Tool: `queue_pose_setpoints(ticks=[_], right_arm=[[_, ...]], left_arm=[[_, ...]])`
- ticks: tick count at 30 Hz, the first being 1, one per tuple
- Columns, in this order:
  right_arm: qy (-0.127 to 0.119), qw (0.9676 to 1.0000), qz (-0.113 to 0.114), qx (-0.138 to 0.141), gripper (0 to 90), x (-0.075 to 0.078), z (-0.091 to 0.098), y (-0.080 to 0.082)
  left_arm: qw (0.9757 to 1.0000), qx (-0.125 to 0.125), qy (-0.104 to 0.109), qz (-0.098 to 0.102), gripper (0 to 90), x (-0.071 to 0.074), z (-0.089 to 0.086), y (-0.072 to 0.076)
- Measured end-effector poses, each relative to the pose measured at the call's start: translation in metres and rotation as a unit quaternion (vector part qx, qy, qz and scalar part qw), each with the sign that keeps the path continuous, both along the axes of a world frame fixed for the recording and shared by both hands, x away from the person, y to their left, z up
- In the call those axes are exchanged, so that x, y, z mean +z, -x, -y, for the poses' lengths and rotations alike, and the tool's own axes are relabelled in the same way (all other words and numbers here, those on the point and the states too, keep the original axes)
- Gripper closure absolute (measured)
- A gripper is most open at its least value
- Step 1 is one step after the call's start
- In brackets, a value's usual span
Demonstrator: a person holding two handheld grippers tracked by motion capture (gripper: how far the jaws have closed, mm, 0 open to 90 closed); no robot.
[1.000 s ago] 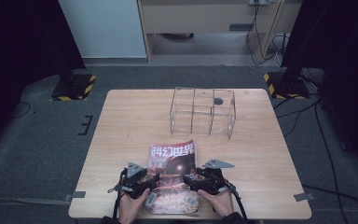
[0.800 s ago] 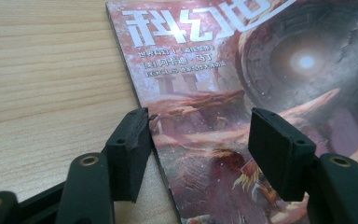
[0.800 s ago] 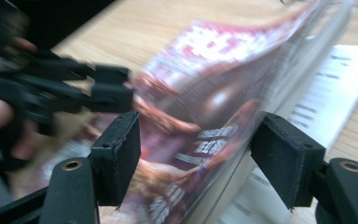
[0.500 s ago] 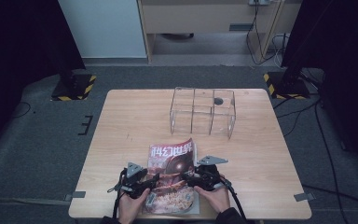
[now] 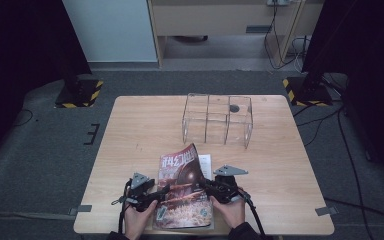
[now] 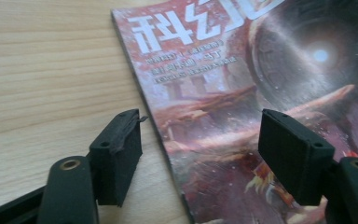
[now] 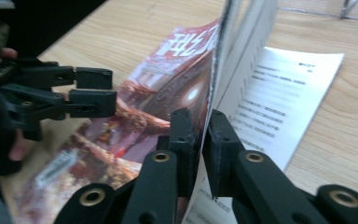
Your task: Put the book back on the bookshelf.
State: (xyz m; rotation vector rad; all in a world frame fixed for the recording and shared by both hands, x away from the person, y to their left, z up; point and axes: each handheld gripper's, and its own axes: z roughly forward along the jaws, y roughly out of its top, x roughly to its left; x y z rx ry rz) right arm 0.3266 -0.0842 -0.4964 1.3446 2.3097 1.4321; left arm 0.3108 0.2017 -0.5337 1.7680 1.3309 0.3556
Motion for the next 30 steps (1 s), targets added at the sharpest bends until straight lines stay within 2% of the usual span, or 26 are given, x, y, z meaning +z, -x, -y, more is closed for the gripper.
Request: queue_pose_setpoints(ticks=[6,8,13,17,21,24,26,29,30], right_arm=[[-0.028,0.9995,0.01,0.007,86.7,0.007,0.002,0.003],[-0.039,0.9989,0.025,0.008,87.6,0.01,0.003,0.006],[-0.053,0.9975,0.045,0.013,88.0,0.016,0.004,0.01],[-0.072,0.9947,0.069,0.025,88.2,0.026,0.007,0.016],[-0.075,0.9932,0.084,0.03,88.3,0.032,0.009,0.02],[-0.076,0.9924,0.091,0.033,88.4,0.035,0.012,0.022],[-0.077,0.9923,0.09,0.034,88.4,0.034,0.014,0.022],[-0.076,0.9928,0.086,0.034,88.4,0.032,0.013,0.022],[-0.068,0.994,0.078,0.034,88.3,0.03,0.013,0.02]], left_arm=[[0.9996,0.003,0.027,0.009,25.9,0.005,-0.009,0.001],[0.9994,0.003,0.034,0.01,25.1,0.006,-0.01,0.001],[0.9986,-0.002,0.051,0.012,24.3,0.008,-0.011,0.001],[0.998,-0.009,0.062,0.011,23.1,0.009,-0.01,0.002],[0.9975,-0.016,0.069,0.008,21.6,0.008,-0.008,0.002],[0.9961,-0.026,0.084,0.0,20.9,0.006,-0.005,0.0],[0.9958,-0.033,0.085,-0.007,20.0,0.004,-0.002,-0.001],[0.9969,-0.038,0.067,-0.013,19.5,0.001,0.003,-0.003],[0.9973,-0.042,0.059,-0.014,20.6,0.0,0.005,-0.003]])
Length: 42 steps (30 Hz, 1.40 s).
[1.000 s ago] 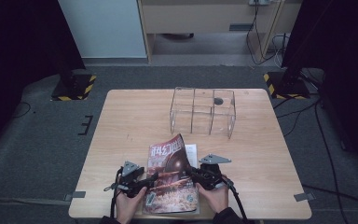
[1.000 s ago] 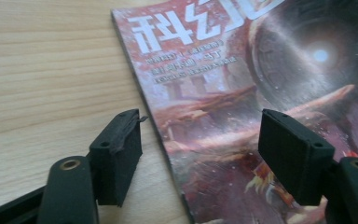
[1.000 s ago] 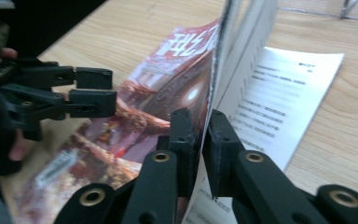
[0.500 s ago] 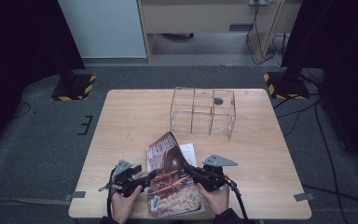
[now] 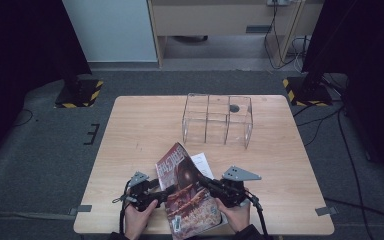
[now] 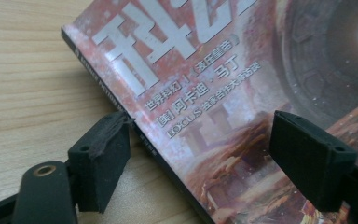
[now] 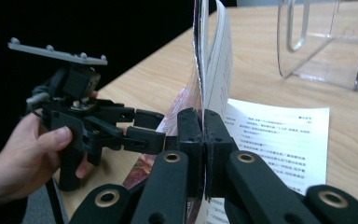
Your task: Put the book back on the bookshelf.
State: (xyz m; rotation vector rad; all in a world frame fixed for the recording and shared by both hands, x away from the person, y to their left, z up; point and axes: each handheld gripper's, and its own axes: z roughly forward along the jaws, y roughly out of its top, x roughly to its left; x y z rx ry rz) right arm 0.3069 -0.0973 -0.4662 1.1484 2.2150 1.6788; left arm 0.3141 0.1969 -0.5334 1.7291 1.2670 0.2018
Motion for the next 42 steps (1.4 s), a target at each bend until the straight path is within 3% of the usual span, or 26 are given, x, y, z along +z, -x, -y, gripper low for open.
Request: queue_pose_setpoints(ticks=[2,5,6,12,21,22,26,29,32,37,39,42], right_arm=[[0.006,1.0,-0.004,0.001,88.3,-0.002,0.0,-0.001],[0.02,0.9995,-0.023,0.001,88.2,-0.009,0.001,-0.005],[0.025,0.999,-0.037,0.0,88.0,-0.012,0.005,-0.008],[0.056,0.9963,-0.064,0.005,85.3,-0.019,0.01,-0.016],[0.091,0.9913,-0.095,0.008,71.5,-0.031,0.008,-0.033],[0.09,0.9897,-0.11,0.015,63.8,-0.033,0.009,-0.038],[0.118,0.9863,-0.115,0.011,62.3,-0.036,0.008,-0.04],[0.118,0.9866,-0.113,0.005,54.0,-0.037,0.008,-0.042],[0.142,0.9837,-0.111,-0.005,50.8,-0.039,0.005,-0.044],[0.122,0.9869,-0.105,-0.007,44.5,-0.037,0.01,-0.042],[0.135,0.9857,-0.101,-0.007,40.5,-0.039,0.01,-0.041],[0.125,0.9861,-0.11,-0.008,41.3,-0.042,0.012,-0.042]], left_arm=[[1.0,-0.001,-0.006,0.0,21.6,0.0,0.001,0.0],[0.9994,-0.003,-0.034,0.002,22.8,-0.002,0.004,-0.001],[0.9993,-0.002,-0.038,0.001,23.2,-0.003,0.005,-0.002],[0.9988,0.004,-0.049,0.0,26.2,-0.002,0.006,-0.003],[0.9983,0.01,-0.057,0.003,28.8,-0.002,0.007,-0.005],[0.9983,0.01,-0.058,0.003,29.1,-0.002,0.007,-0.005],[0.9981,0.011,-0.06,0.004,29.2,-0.002,0.008,-0.005],[0.9981,0.01,-0.061,0.004,29.2,-0.002,0.007,-0.006],[0.9981,0.01,-0.061,0.004,29.5,-0.002,0.007,-0.006],[0.998,0.009,-0.062,0.004,30.0,-0.002,0.007,-0.006],[0.998,0.009,-0.062,0.004,30.1,-0.002,0.007,-0.006],[0.998,0.009,-0.063,0.004,30.0,-0.002,0.007,-0.006]])
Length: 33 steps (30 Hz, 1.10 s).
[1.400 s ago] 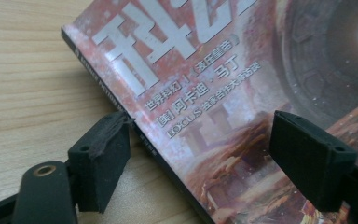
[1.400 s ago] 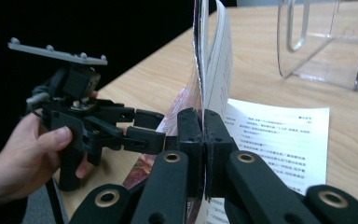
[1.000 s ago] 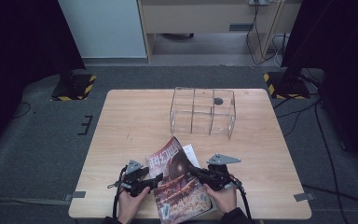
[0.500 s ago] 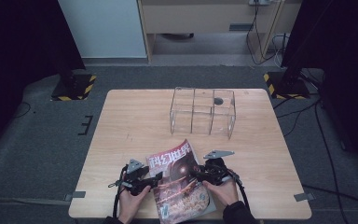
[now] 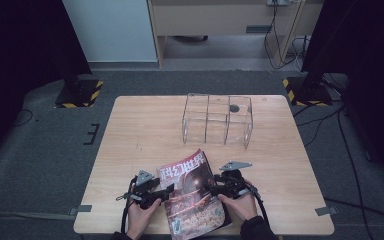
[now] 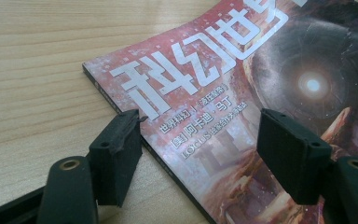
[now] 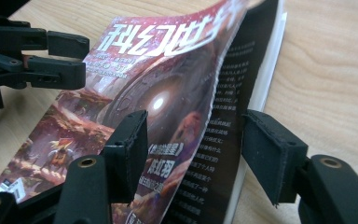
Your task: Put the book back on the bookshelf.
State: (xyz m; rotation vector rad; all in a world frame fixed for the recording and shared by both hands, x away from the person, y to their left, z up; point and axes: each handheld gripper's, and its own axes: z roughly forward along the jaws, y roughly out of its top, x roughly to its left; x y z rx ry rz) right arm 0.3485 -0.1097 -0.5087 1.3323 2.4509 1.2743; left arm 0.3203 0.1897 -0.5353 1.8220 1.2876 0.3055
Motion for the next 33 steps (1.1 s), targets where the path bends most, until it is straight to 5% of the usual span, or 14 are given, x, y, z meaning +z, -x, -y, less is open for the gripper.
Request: queue_pose_setpoints(ticks=[4,12,21,27,33], right_arm=[[0.009,0.9997,-0.022,-0.006,38.8,-0.007,-0.001,0.0],[-0.077,0.9963,-0.037,-0.011,35.5,0.0,0.013,-0.002],[-0.003,0.9994,-0.017,-0.028,31.9,-0.014,0.005,-0.001],[-0.002,0.9992,-0.023,-0.032,32.4,-0.018,-0.001,-0.002],[-0.054,0.9971,-0.021,-0.05,36.8,-0.015,0.009,0.0]], left_arm=[[1.0,0.0,-0.001,0.001,29.9,0.0,0.0,0.0],[1.0,-0.005,-0.007,0.002,32.1,0.0,0.001,-0.005],[0.9992,0.0,-0.037,0.01,40.0,0.001,0.003,-0.01],[0.999,0.003,-0.043,0.013,40.4,0.001,0.007,-0.016],[0.9986,0.006,-0.05,0.014,39.8,0.001,0.011,-0.02]])
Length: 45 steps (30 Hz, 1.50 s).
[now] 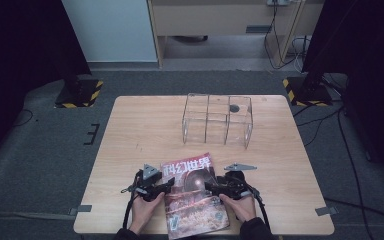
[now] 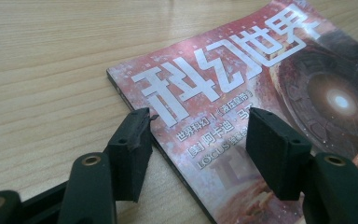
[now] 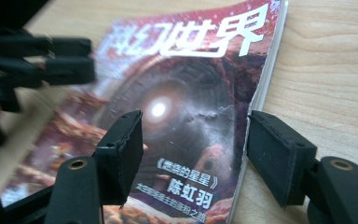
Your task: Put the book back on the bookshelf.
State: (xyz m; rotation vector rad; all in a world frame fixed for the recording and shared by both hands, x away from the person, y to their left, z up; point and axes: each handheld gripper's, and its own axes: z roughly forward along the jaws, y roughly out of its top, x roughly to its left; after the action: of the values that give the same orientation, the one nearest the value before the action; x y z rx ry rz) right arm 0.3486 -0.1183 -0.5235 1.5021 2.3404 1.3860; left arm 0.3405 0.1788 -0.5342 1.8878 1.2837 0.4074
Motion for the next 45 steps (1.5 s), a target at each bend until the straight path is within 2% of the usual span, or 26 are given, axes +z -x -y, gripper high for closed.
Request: queue_pose_setpoints(ticks=[2,3,6,7,10,12,13,14,16,17,18,21,23,24,26,27,29,30,31,32,37,41,45], right_arm=[[-0.029,0.9996,-0.005,-0.004,37.3,0.002,0.003,0.002],[-0.057,0.9984,-0.002,-0.002,39.2,0.005,0.005,0.003],[-0.067,0.9977,0.004,0.002,39.9,0.009,0.005,0.003],[-0.065,0.9979,0.001,0.004,38.6,0.01,0.003,0.003],[-0.032,0.9994,0.002,0.012,32.2,0.007,-0.002,0.003],[-0.017,0.9998,-0.01,0.007,31.1,0.004,-0.002,0.001],[-0.001,0.9999,-0.016,0.007,31.2,-0.002,-0.001,-0.001],[0.002,0.9997,-0.023,0.003,31.4,-0.005,-0.001,-0.002],[0.002,0.9998,-0.02,0.005,31.9,-0.006,0.0,-0.003],[-0.002,0.9996,-0.029,0.0,32.0,-0.006,-0.001,-0.003],[0.0,0.9996,-0.027,0.0,33.1,-0.006,0.0,-0.002],[-0.004,1.0,-0.006,-0.003,34.2,-0.001,0.0,0.001],[-0.019,0.9998,-0.002,-0.001,34.6,0.003,0.0,0.004],[-0.036,0.9993,0.004,0.007,34.9,0.009,-0.001,0.005],[-0.043,0.999,0.006,0.011,35.1,0.012,-0.002,0.006],[-0.041,0.999,0.009,0.015,34.7,0.015,-0.003,0.007],[-0.01,0.9996,0.013,0.023,32.4,0.017,-0.006,0.006],[0.005,0.9997,0.015,0.021,33.2,0.014,-0.004,0.004],[0.005,0.9997,0.015,0.021,33.2,0.014,-0.004,0.004],[-0.011,0.9998,0.014,0.01,32.2,0.012,0.001,0.001],[-0.014,0.9992,0.037,-0.002,27.5,0.008,0.003,-0.006],[-0.014,0.9996,0.026,0.0,27.7,-0.001,-0.002,-0.014],[-0.02,0.9997,0.013,-0.002,28.7,-0.009,-0.006,-0.019]], left_arm=[[1.0,-0.001,-0.002,0.001,39.0,0.0,0.001,-0.001],[1.0,0.001,-0.001,0.001,38.6,0.0,0.001,-0.001],[1.0,0.002,0.003,0.0,38.5,0.0,0.001,-0.001],[1.0,0.002,0.004,-0.001,38.5,0.0,0.001,-0.001],[1.0,0.002,0.004,-0.001,38.3,0.0,0.001,-0.001],[1.0,0.002,0.005,-0.001,38.3,0.0,0.001,-0.001],[1.0,0.003,0.005,-0.001,38.0,0.0,0.001,-0.001],[1.0,0.003,0.005,-0.001,37.9,0.0,0.001,-0.001],[1.0,0.003,0.006,-0.001,37.6,0.0,0.001,-0.001],[1.0,0.003,0.006,-0.001,37.4,0.0,0.001,-0.001],[1.0,0.003,0.006,-0.001,37.4,0.0,0.001,-0.001],[1.0,0.005,0.007,-0.001,37.2,0.0,0.002,-0.001],[1.0,0.006,0.007,-0.001,36.8,0.0,0.002,-0.001],[0.9999,0.007,0.007,-0.002,36.6,0.0,0.001,-0.001],[0.9999,0.007,0.01,-0.002,36.6,0.0,0.001,-0.002],[0.9999,0.006,0.01,-0.002,36.7,0.0,0.0,-0.002],[1.0,0.003,0.009,-0.001,38.1,0.0,-0.001,-0.002],[1.0,0.0,0.009,0.0,37.9,0.0,-0.001,-0.001],[1.0,0.001,0.008,0.003,37.9,0.0,-0.001,0.001],[1.0,0.004,0.004,0.003,36.8,0.001,-0.002,0.004],[1.0,0.004,0.001,-0.004,36.2,0.005,-0.005,0.021],[0.9999,0.003,0.004,-0.012,36.3,0.004,-0.005,0.031],[0.9998,-0.006,0.011,-0.012,37.4,0.002,-0.003,0.03]])
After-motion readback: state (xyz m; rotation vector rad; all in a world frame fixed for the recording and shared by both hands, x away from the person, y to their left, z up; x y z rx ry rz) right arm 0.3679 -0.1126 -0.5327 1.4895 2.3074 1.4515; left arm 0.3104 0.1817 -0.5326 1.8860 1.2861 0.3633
